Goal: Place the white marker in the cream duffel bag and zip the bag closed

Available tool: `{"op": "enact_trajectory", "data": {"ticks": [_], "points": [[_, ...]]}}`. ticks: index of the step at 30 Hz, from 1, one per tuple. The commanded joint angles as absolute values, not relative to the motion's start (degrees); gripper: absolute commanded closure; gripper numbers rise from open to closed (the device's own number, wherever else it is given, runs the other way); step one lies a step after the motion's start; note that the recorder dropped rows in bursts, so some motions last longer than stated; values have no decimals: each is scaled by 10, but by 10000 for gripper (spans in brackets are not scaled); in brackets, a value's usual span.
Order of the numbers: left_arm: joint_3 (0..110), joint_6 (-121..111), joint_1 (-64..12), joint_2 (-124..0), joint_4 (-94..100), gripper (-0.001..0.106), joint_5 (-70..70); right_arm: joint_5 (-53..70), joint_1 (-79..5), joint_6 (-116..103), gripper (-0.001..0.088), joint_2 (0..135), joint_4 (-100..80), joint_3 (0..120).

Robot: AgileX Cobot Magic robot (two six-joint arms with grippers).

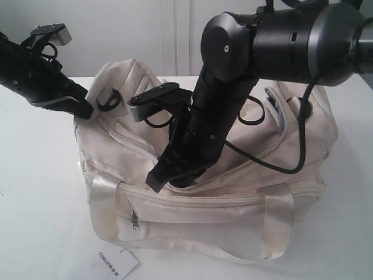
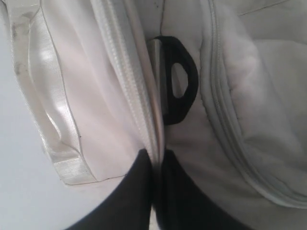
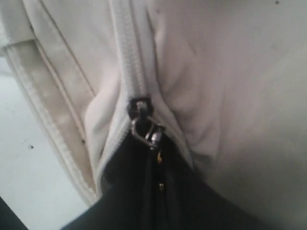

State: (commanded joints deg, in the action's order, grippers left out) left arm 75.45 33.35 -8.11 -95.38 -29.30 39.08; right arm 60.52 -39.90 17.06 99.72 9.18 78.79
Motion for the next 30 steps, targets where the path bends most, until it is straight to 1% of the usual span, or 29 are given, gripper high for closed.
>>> {"op": "enact_trajectory", "data": {"ticks": [12,17,21,30], "points": [[754,335,-81,-954,-281,1053,391,534,-399,206,868,934,-34,788],[754,342,-81,-954,-281,1053,391,574,-399,327,868,930,-34,788],[754,362,-81,-954,-281,1053,395,580,-399,347,868,930,-53,788],[754,378,-81,-954,-281,1053,398,601,-399,347,868,930,-213,788]]}}
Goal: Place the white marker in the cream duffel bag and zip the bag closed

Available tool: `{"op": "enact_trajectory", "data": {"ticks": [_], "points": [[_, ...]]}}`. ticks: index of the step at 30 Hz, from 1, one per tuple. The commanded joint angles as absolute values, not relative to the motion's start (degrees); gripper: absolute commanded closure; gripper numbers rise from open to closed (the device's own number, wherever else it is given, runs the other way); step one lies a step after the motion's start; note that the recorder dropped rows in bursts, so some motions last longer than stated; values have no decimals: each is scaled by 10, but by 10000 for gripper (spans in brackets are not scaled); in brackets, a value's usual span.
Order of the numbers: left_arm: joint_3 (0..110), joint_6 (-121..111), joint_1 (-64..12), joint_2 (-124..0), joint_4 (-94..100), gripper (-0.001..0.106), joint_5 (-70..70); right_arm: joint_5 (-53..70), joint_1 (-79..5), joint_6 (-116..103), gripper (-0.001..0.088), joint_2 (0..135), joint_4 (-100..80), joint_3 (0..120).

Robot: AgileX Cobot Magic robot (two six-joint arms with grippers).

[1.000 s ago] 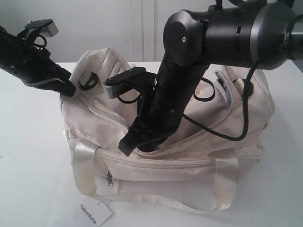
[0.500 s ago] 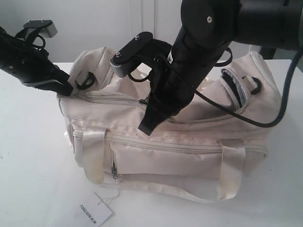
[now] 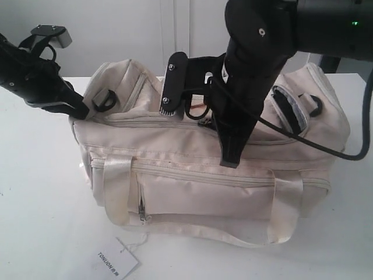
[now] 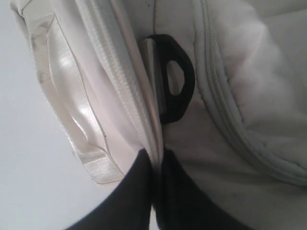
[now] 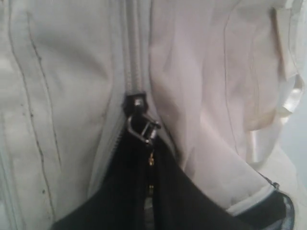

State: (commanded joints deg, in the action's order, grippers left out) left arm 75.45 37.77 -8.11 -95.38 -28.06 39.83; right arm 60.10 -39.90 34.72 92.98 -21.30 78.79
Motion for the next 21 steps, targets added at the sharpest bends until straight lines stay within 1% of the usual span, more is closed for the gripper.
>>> {"op": "enact_trajectory", "data": {"ticks": [3,10,11,13,14,16,18,21], "points": [[754,388,-81,-954,-281,1053,401,606,-399,347,868,930,-242,788],[754,383,-81,-954,-282,1052,403,625,-399,327,868,925,-227,788],[754,383,-81,-954,-282,1036,403,625,-399,327,868,924,-225,788],[754,385,-81,-953,-282,876,409,624,-399,327,868,922,-213,788],[754,388,-81,-948,-282,753,417,621,-399,327,868,921,-207,788],[754,388,-81,-931,-282,569,419,617,-399,327,868,921,-205,788],[754,388,-81,-908,-282,508,424,608,-399,328,868,921,-205,788],[754,409,-81,-870,-282,506,441,601,-399,328,868,921,-205,788]]}}
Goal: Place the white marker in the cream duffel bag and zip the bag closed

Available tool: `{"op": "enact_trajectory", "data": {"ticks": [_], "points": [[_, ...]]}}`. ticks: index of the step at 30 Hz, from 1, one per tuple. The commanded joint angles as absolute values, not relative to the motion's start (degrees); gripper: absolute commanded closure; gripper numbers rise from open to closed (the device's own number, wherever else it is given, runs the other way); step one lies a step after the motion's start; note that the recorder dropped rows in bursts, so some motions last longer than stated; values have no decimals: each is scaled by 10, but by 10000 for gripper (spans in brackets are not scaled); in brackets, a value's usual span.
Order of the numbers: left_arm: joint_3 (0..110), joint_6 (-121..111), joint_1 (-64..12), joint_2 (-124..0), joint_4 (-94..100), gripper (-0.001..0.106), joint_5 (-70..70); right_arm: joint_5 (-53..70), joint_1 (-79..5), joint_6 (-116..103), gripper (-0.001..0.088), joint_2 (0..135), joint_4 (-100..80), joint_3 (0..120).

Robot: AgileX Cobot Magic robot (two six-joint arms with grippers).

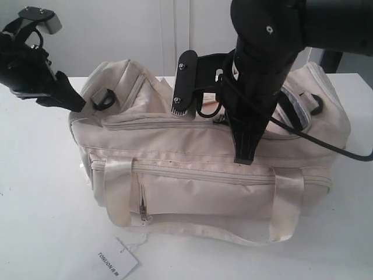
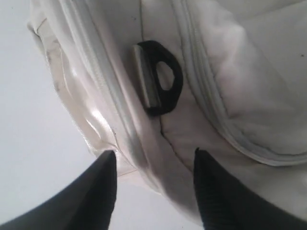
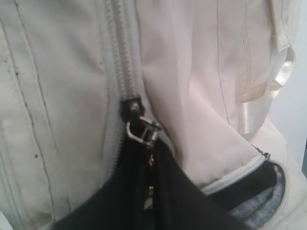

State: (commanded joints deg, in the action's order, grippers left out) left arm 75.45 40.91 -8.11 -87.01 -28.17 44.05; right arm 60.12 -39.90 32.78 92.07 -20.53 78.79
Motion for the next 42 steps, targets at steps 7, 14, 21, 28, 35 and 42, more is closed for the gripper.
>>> {"op": "enact_trajectory", "data": {"ticks": [7,14,21,28,35,42], "points": [[754,662,-81,-823,-445,506,545,600,-399,328,868,921,-204,788],[717,857,-97,-843,-538,505,559,599,-399,328,868,921,-205,788],[672,980,-174,-864,-540,505,452,599,-399,328,868,921,-205,788],[667,1029,-222,-894,-567,505,405,599,-399,328,868,921,-205,788],[667,1037,-241,-929,-570,565,370,600,-399,328,868,921,-205,788],[667,1037,-241,-933,-557,1039,391,601,-399,328,868,921,-211,788]]}}
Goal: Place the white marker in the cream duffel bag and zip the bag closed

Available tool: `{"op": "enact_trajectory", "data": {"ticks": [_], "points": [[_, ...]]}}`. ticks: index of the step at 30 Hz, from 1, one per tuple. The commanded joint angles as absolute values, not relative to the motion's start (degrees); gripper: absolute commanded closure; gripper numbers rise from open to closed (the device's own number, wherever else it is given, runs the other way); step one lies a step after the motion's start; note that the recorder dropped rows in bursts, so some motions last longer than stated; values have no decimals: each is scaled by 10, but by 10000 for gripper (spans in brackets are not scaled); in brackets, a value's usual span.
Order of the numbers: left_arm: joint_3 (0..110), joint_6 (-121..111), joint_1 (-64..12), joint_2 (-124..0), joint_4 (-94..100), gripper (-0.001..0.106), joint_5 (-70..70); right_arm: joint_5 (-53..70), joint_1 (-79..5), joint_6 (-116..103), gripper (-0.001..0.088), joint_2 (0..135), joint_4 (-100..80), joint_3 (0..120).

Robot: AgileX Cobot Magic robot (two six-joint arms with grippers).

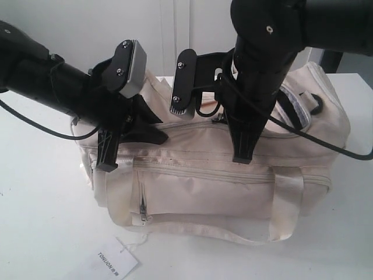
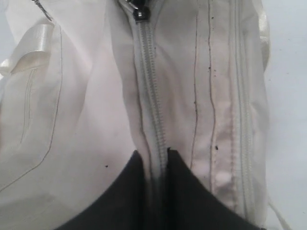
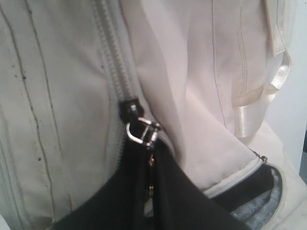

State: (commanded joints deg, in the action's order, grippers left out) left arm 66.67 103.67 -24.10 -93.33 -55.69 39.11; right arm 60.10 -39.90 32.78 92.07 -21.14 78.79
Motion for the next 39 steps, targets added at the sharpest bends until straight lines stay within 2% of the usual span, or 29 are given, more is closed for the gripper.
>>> {"op": "enact_trajectory", "data": {"ticks": [24,39], "points": [[667,1002,-241,-933,-489,1053,405,677,-399,327,868,872,-271,788],[667,1001,-241,-933,-487,1053,405,700,-399,249,868,872,-349,788]]}}
